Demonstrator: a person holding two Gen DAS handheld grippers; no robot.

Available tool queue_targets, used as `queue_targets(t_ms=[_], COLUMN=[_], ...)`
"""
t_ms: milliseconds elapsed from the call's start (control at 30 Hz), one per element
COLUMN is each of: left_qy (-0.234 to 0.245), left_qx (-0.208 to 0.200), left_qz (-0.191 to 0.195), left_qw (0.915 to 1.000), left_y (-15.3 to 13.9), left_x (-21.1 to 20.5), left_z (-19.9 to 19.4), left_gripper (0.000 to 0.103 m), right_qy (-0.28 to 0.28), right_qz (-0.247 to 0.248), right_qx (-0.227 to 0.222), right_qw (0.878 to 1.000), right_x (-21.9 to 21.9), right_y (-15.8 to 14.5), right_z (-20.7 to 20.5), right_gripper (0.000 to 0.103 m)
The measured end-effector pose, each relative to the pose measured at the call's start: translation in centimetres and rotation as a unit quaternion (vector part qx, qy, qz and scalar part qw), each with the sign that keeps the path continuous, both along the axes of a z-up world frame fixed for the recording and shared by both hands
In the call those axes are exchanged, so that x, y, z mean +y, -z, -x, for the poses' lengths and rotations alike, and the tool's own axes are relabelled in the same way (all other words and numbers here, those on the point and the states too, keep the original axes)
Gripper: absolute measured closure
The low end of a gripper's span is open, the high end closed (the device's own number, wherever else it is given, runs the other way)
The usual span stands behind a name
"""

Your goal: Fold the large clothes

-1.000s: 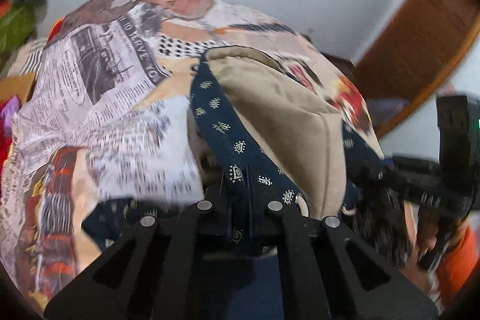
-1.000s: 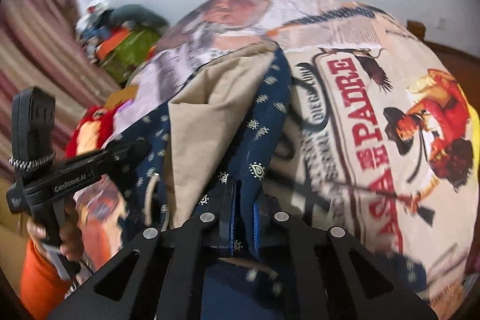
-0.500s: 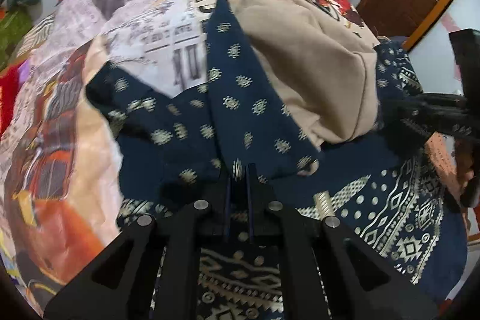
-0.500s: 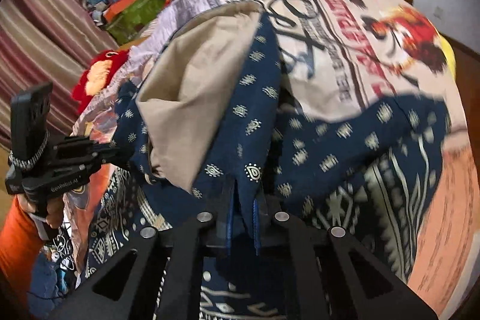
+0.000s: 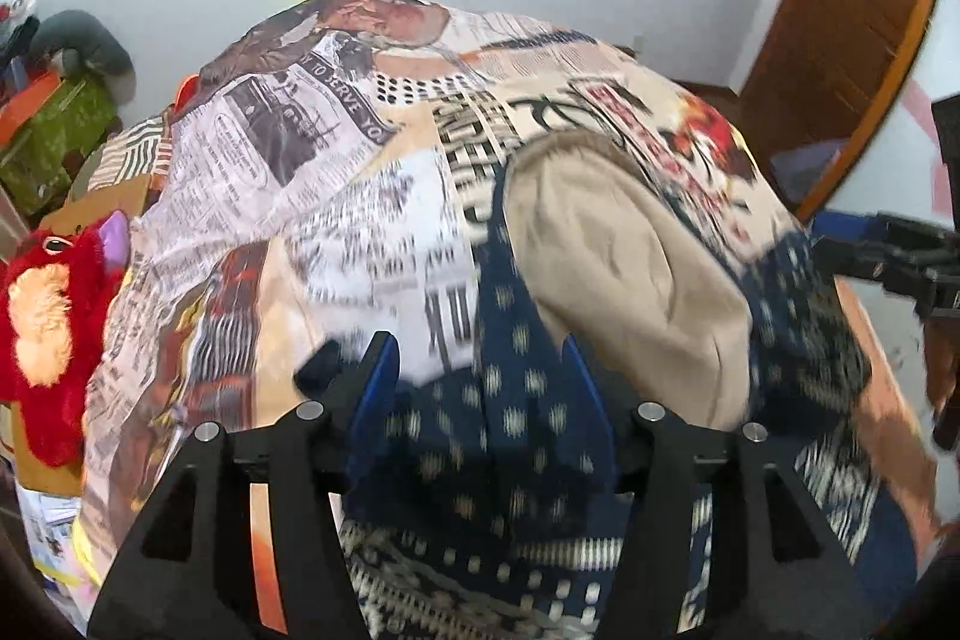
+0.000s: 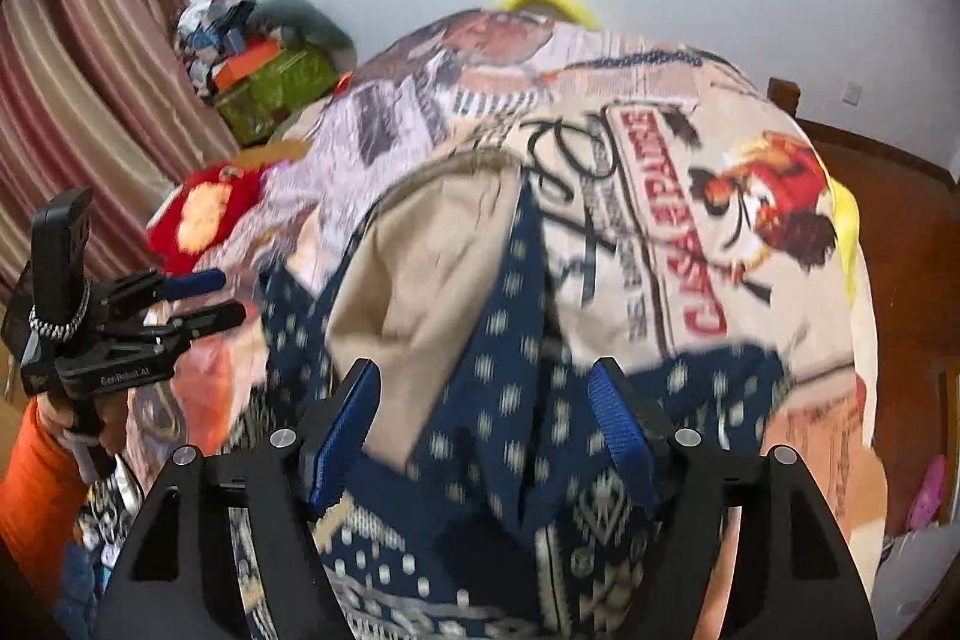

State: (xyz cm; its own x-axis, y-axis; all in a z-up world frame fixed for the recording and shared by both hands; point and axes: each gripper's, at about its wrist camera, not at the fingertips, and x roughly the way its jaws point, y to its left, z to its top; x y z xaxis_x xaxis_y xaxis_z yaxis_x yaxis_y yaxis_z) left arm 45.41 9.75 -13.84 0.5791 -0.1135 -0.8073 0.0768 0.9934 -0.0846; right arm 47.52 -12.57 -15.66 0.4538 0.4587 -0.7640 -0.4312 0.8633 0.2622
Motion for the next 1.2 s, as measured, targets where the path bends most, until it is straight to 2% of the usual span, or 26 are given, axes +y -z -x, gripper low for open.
queue_targets(t_ms=[200, 333, 367, 433, 467, 500, 533, 567, 600, 633, 700, 800, 1000, 1200], left_qy=[-0.031, -0.029, -0.028, -0.034, -0.038, -0.038, -0.037, -0.038, -0.038, -0.033, -0.019, 0.000, 0.044, 0.073], left_qx=[0.025, 0.048, 0.053, 0.058, 0.062, 0.068, 0.074, 0.074, 0.069, 0.062, 0.050, 0.029, 0.001, 0.003], left_qz=[0.064, 0.084, 0.084, 0.084, 0.088, 0.095, 0.101, 0.102, 0.100, 0.096, 0.088, 0.080, 0.081, 0.078], left_qw=[0.9972, 0.9949, 0.9947, 0.9942, 0.9935, 0.9924, 0.9915, 0.9912, 0.9919, 0.9929, 0.9947, 0.9964, 0.9957, 0.9943], left_y=[2.1, 4.2, 4.8, 5.6, 6.1, 6.6, 6.9, 7.1, 7.0, 6.8, 6.0, 3.7, -1.2, -2.8], left_x=[0.7, 0.0, -0.1, -0.3, -0.3, -0.3, -0.3, -0.3, -0.4, -0.6, -0.9, -1.4, -2.1, -3.4], left_z=[-6.1, -8.8, -9.5, -10.4, -10.8, -11.0, -11.1, -11.1, -11.0, -10.7, -10.0, -8.2, -2.5, 4.6], left_gripper=[0.047, 0.047, 0.047, 0.054, 0.066, 0.082, 0.089, 0.094, 0.094, 0.094, 0.095, 0.095, 0.095, 0.095], right_qy=[0.037, 0.068, 0.074, 0.081, 0.086, 0.088, 0.087, 0.083, 0.076, 0.069, 0.053, 0.031, -0.004, -0.036], right_qz=[0.008, -0.021, -0.038, -0.059, -0.063, -0.063, -0.060, -0.056, -0.052, -0.050, -0.043, -0.032, -0.046, -0.046], right_qx=[0.018, 0.067, 0.087, 0.115, 0.123, 0.123, 0.117, 0.106, 0.100, 0.095, 0.077, 0.047, 0.010, -0.020], right_qw=[0.999, 0.995, 0.993, 0.988, 0.987, 0.987, 0.987, 0.989, 0.991, 0.992, 0.995, 0.998, 0.999, 0.998], right_x=[2.3, 3.1, 3.2, 3.4, 3.6, 3.7, 3.9, 4.1, 4.3, 4.5, 4.8, 5.0, 3.3, 1.6], right_y=[2.7, 5.8, 6.6, 8.1, 8.8, 9.2, 9.4, 9.3, 9.2, 9.0, 8.2, 6.4, 1.8, -1.6], right_z=[-7.6, -11.8, -12.8, -14.1, -14.6, -14.8, -14.9, -14.9, -14.8, -14.5, -13.6, -11.7, -5.5, 2.7], right_gripper=[0.032, 0.037, 0.042, 0.050, 0.057, 0.060, 0.062, 0.071, 0.082, 0.088, 0.092, 0.095, 0.096, 0.096])
